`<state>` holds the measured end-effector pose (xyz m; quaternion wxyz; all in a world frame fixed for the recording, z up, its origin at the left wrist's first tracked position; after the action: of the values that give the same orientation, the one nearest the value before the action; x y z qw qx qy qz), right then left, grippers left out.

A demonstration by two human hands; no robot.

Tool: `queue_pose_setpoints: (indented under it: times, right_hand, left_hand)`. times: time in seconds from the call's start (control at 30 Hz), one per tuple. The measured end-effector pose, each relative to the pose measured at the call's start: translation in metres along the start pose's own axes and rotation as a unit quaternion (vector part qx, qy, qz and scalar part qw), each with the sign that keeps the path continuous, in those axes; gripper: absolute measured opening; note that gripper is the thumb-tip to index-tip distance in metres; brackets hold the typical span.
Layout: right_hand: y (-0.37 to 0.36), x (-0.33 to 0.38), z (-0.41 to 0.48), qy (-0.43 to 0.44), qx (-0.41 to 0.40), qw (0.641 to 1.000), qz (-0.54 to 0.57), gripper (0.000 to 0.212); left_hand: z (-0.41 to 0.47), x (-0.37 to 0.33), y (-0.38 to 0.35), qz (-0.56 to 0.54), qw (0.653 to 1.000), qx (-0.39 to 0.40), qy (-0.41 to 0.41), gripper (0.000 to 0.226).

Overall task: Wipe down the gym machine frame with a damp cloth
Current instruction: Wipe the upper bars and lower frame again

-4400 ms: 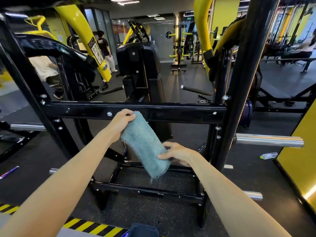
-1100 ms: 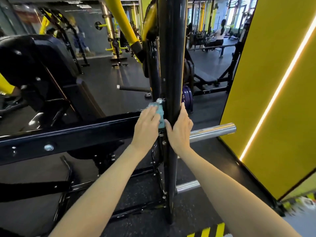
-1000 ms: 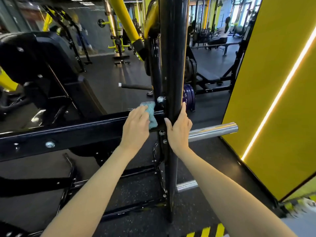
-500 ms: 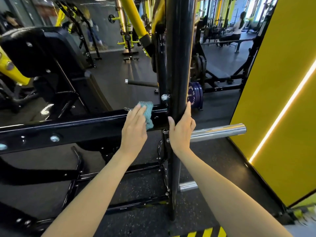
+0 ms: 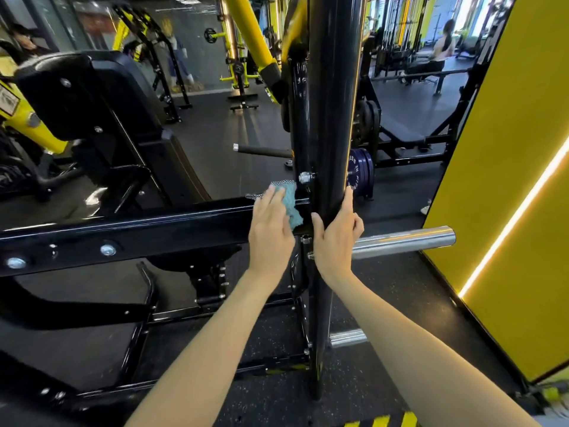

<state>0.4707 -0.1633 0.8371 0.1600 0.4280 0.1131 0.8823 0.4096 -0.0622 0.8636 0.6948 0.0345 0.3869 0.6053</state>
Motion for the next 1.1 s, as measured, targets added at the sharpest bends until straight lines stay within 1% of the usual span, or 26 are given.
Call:
queue_pose_setpoints:
  times: [0.07,0.13,0.23,0.3,0.33,0.43,0.53,0.6,0.67,0.73,0.77,0.8,0.9,0.97,1.0,1.1]
  right_hand:
    - [0.000,0.001,0.001,0.004,-0.001,1.000,0.005,0.072]
    - [-0.002,0.004,-0.001,-0.002,-0.011,1.000,0.005,0.071]
    - [-0.004,0.005,-0.004,-0.013,-0.017,1.000,0.002,0.072]
    - [-0.004,0.002,-0.004,-0.007,-0.020,1.000,-0.016,0.074]
    - [-0.003,0.001,-0.003,-0.001,-0.021,1.000,-0.023,0.074]
    - [0.000,0.000,-0.001,-0.002,-0.014,1.000,-0.009,0.073]
    - [0.001,0.000,-0.001,0.002,-0.013,1.000,-0.011,0.073]
    - [-0.002,-0.001,-0.001,0.001,-0.020,0.999,-0.025,0.074]
    - [-0.005,-0.001,-0.003,-0.008,-0.022,0.999,-0.031,0.075]
    - [-0.006,-0.002,-0.002,-0.011,-0.030,0.999,-0.036,0.076]
    - [-0.005,-0.003,-0.001,-0.006,-0.031,0.999,-0.039,0.076]
    - [-0.004,-0.003,-0.001,0.001,-0.030,0.999,-0.039,0.076]
    - [0.001,-0.002,0.001,0.002,-0.020,1.000,-0.021,0.076]
    - [0.003,0.002,-0.002,-0.008,-0.018,1.000,-0.013,0.075]
    - [0.003,0.003,-0.002,-0.011,-0.018,1.000,-0.013,0.076]
    - [0.003,0.004,-0.002,0.001,-0.018,1.000,-0.023,0.078]
  left_hand:
    - [0.003,-0.015,-0.009,-0.008,1.000,0.016,-0.011,0.044]
    - [0.004,-0.010,-0.006,0.004,1.000,0.030,-0.007,0.040]
    - [0.003,0.017,0.008,0.007,0.999,0.012,0.040,0.032]
    - [0.000,0.019,0.012,0.001,0.998,-0.003,0.067,0.035]
    - [0.001,0.013,0.009,0.002,0.998,-0.001,0.067,0.038]
    - [0.002,-0.019,-0.007,0.012,0.999,0.040,0.005,0.049]
    - [0.006,-0.020,-0.003,0.024,0.998,0.044,-0.023,0.051]
    - [0.006,0.000,0.010,0.044,0.999,0.027,-0.005,0.046]
    - [0.001,0.015,0.020,0.043,0.998,-0.002,0.040,0.043]
    - [0.000,0.010,0.018,0.024,0.996,-0.017,0.082,0.044]
    - [0.002,0.003,0.013,0.021,0.996,-0.006,0.085,0.045]
    - [0.003,-0.006,0.006,0.024,0.997,0.012,0.067,0.047]
    - [0.005,-0.020,-0.007,0.057,0.996,0.063,-0.026,0.057]
    - [0.007,-0.002,0.007,0.084,0.992,0.073,-0.060,0.056]
    - [0.007,0.014,0.019,0.086,0.992,0.071,-0.058,0.053]
    - [-0.003,0.066,0.055,0.053,0.998,0.044,0.012,0.039]
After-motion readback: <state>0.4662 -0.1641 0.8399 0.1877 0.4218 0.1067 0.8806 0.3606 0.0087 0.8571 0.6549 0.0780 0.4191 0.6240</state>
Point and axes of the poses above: each hand's wrist, its own z-axis towards the middle knuckle, its own y-axis out of the back of the hand, x = y × z, the point moved 2 cm from there along z, towards the middle knuckle, and after that the axes turned 5 degrees about y, right-handed, at the moved point
